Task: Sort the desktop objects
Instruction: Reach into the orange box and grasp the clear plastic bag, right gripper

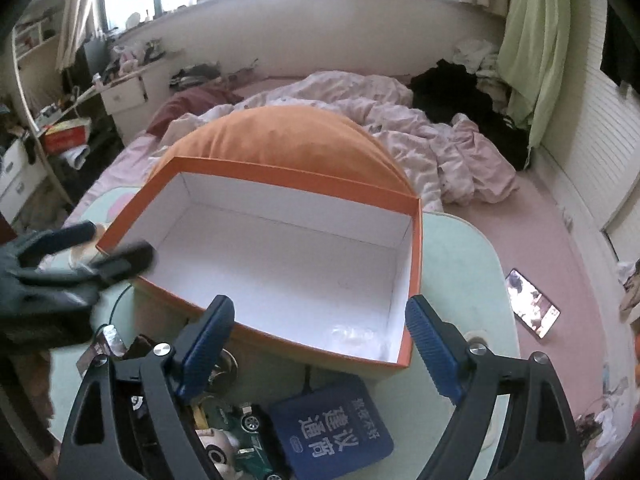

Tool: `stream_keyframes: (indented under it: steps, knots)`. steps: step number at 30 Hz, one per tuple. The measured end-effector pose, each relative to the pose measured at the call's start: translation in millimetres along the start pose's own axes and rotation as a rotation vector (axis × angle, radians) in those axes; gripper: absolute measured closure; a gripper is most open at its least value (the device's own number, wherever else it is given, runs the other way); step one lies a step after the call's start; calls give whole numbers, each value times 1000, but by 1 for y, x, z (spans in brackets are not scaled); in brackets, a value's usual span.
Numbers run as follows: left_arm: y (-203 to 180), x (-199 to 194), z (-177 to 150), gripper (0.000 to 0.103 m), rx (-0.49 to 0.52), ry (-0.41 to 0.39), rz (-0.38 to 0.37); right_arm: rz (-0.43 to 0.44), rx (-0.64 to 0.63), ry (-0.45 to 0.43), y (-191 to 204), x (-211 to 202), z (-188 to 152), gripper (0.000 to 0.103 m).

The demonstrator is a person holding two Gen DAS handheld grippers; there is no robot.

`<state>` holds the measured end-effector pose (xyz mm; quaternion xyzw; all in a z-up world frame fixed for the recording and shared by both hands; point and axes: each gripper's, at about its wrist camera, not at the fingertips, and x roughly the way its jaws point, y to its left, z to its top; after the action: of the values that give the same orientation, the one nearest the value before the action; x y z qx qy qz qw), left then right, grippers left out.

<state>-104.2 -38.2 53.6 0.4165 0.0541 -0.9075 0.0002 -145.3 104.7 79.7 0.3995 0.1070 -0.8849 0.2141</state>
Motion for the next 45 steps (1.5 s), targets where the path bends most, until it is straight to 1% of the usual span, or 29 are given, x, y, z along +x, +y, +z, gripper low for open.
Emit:
stream_keyframes:
  steps: [1,4,10,15,17,19,20,21,22,23,24,25,26,28,29,30,32,34,36,38,39,41,43,45]
  knots:
    - [0,-2,-1,1,-8,-2,-3,-3,-9,-3,1,-1,-1,16]
    - [3,-6,-4,1,-31,28,-23,-9,-23,-10,4,-5,-4,16]
    - [4,-13,-5,1,-14,18,5,7,-17,-10,7,-7,-7,16]
    - [6,-14,-7,1,-26,14,1,13,-17,-12,7,-8,-8,16]
    - [7,-17,-6,1,-20,1,2,13,-17,-10,7,-8,-8,16]
    - [9,-29,-5,1,-24,-50,-13,22,-26,6,8,-8,-7,17]
    - [12,-40,-5,1,-34,-87,-20,33,-36,16,8,-10,-2,22]
    - [14,-50,-5,1,-40,-109,-25,48,-41,27,6,-13,4,36]
    - [16,-60,-6,1,-43,-129,-33,65,-41,42,4,-17,11,43]
    - [19,-71,-8,1,-43,-144,-40,96,-32,71,0,-20,22,57]
    - [21,-78,-10,1,-45,-152,-42,130,-22,107,-3,-22,32,64]
    - [24,-84,-13,1,-50,-161,-41,170,-10,164,-5,-21,43,64]
    - [28,-90,-17,1,-58,-172,-44,213,0,245,-7,-15,53,64]
    - [34,-96,-24,1,-75,-181,-53,251,-7,417,-5,3,65,64]
    - [37,-98,-27,1,-87,-181,-59,240,-19,499,-3,14,68,64]
    - [40,-99,-30,1,-96,-179,-65,210,-35,560,-1,24,69,64]
    - [43,-98,-32,1,-104,-169,-77,158,-59,653,0,41,69,64]
    - [43,-99,-32,1,-103,-173,-81,141,-61,759,2,59,63,64]
    - [42,-99,-32,1,-103,-178,-83,122,-59,819,3,73,60,64]
    - [41,-97,-34,1,-96,-174,-92,30,-84,881,5,92,51,64]
    - [40,-96,-34,1,-92,-172,-93,-2,-87,904,5,102,46,65]
    - [39,-95,-36,1,-85,-168,-93,-46,-95,908,7,111,40,63]
    - [38,-93,-38,1,-82,-163,-96,-40,-106,913,11,112,37,64]
    - [38,-91,-39,1,-83,-158,-100,-30,-120,898,13,109,35,71]
